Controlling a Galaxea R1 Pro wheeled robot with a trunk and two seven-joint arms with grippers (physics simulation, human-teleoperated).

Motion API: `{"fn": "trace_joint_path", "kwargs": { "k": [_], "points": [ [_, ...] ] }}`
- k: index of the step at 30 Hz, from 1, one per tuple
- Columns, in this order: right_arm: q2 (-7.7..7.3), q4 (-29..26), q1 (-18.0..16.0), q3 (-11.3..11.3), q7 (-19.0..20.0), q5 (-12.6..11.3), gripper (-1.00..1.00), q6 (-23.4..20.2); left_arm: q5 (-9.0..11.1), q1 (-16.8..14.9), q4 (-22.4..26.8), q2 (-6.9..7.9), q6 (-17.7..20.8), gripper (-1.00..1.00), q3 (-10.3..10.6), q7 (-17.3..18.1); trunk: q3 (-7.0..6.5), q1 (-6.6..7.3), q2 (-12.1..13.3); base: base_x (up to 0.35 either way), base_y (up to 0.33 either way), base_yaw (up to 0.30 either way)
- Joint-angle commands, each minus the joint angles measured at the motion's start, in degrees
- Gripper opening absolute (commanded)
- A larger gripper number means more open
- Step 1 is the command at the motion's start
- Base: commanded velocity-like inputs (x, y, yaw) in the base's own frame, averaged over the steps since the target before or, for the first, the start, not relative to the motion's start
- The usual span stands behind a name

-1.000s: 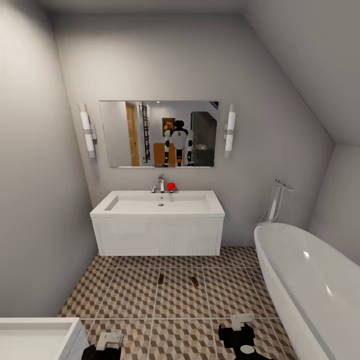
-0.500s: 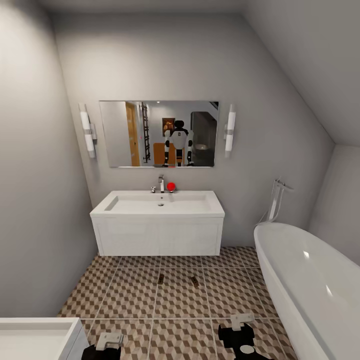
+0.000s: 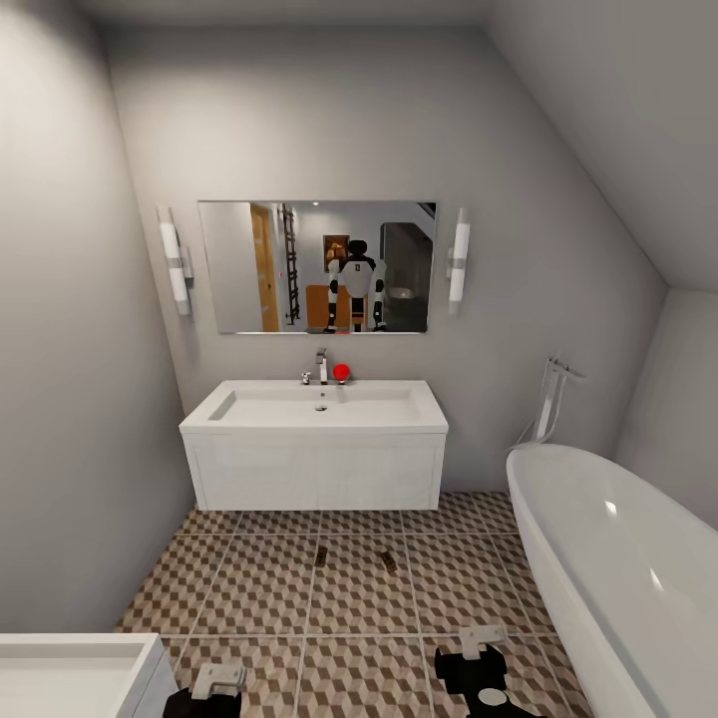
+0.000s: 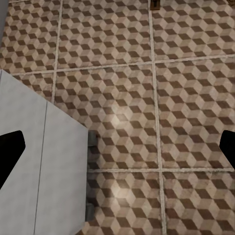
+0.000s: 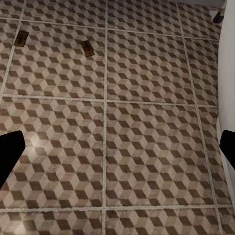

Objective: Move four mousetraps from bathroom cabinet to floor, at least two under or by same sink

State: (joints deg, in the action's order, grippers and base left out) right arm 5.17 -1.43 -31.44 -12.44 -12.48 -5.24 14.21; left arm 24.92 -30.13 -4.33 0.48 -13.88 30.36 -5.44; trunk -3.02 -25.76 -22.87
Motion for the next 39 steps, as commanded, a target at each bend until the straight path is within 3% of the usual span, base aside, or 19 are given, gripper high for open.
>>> {"fn": "trace_joint_path", "kwargs": {
  "k": [1, 28, 39],
  "points": [
    [0.02, 0.06, -0.02, -0.48, -0.15, -0.55, 1.00, 0.20, 0.39, -0.04, -0.16, -0.04, -0.27, 1.00, 0.49, -0.02, 0.03, -0.02, -0.04, 0.000, 0.000, 0.000],
    [0.02, 0.02, -0.02, -0.48, -0.26, -0.58, 1.00, 0.20, 0.39, -0.02, -0.21, -0.04, -0.27, 1.00, 0.49, -0.01, 0.03, -0.02, -0.04, -0.004, 0.000, 0.000],
    [0.02, 0.02, -0.02, -0.48, -0.26, -0.58, 1.00, 0.20, 0.39, -0.02, -0.22, -0.04, -0.27, 1.00, 0.49, -0.01, 0.03, -0.02, -0.04, -0.251, 0.000, 0.000]
  ]
}}
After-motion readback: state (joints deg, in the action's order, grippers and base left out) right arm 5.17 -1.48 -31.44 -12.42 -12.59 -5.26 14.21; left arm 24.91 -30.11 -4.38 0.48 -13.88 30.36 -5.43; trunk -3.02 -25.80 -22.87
